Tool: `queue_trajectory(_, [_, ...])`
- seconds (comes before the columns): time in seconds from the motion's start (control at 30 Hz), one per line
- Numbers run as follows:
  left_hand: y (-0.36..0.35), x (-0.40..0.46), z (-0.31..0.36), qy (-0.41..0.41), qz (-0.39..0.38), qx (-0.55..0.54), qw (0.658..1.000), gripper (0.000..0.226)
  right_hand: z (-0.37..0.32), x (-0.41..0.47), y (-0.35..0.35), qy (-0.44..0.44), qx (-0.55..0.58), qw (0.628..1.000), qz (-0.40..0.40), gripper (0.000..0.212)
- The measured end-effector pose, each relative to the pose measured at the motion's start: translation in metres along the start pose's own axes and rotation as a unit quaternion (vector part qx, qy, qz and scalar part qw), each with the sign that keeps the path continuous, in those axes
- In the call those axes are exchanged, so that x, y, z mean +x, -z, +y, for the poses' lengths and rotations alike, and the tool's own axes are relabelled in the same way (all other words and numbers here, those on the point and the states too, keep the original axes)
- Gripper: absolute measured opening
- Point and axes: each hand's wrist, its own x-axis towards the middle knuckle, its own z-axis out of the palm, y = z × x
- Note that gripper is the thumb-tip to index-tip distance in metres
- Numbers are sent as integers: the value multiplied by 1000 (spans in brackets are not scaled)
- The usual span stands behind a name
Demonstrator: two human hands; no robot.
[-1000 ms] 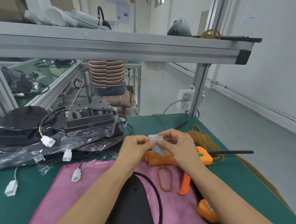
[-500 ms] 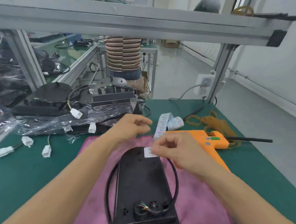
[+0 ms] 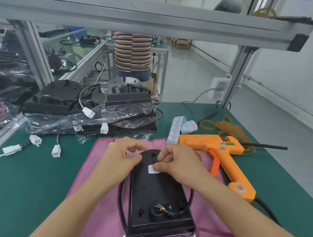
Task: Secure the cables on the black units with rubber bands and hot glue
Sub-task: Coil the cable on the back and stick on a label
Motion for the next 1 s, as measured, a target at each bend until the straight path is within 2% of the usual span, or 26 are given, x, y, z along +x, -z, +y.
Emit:
queue_trajectory(0.1, [-1, -14, 1, -95, -67, 141, 983, 22, -6, 1, -2, 11, -133, 991, 28, 25])
queue_trajectory(0.17, [-5, -21, -1, -109, -103, 238, 960, 22, -8, 2, -2, 19, -221, 974, 54, 41])
queue_trajectory(0.2, [-5, -22, -3, -108, -102, 242, 959, 21, -6, 2, 0, 14, -237, 970, 62, 49])
queue_trajectory(0.27, [-1, -23, -3, -89, -60, 157, 982, 18, 4, 0, 12, -24, -182, 981, 66, 51])
queue_trajectory(0.37, [11, -16, -13, 25, 44, 32, 998, 15, 30, -8, 30, -92, -96, 989, 60, 33])
queue_trajectory(0.43, [12, -13, -21, 128, 5, 20, 992, 12, 43, -13, 32, -129, -58, 990, -2, 44])
queue_trajectory(0.5, [5, -16, -26, 197, -62, 6, 978, 22, 48, -18, 28, -168, 42, 982, -71, 39])
queue_trajectory(0.57, [2, -17, -26, 190, -77, 8, 979, 31, 46, -23, 27, -160, 151, 972, -83, 25])
queue_trajectory(0.63, [4, -12, -21, 120, -40, 49, 991, 36, 43, -26, 29, -103, 231, 967, -37, 13])
queue_trajectory(0.7, [4, -3, -13, 41, 20, 96, 994, 31, 39, -27, 32, -29, 242, 970, -3, 11])
queue_trajectory(0.77, [0, 10, -4, -7, 27, 101, 995, 43, 35, -28, 31, 20, 228, 973, -10, 15])
queue_trajectory(0.83, [-6, 21, 5, 9, 1, 56, 998, 39, 30, -28, 29, 20, 218, 975, -20, 17])
queue_trajectory(0.9, [-6, 30, 8, 47, -2, -53, 997, 16, 28, -27, 28, -19, 239, 970, -35, 19])
queue_trajectory(1.0, [1, 33, 2, 119, 2, -162, 980, 14, 30, -33, 32, -97, 283, 948, -110, 18])
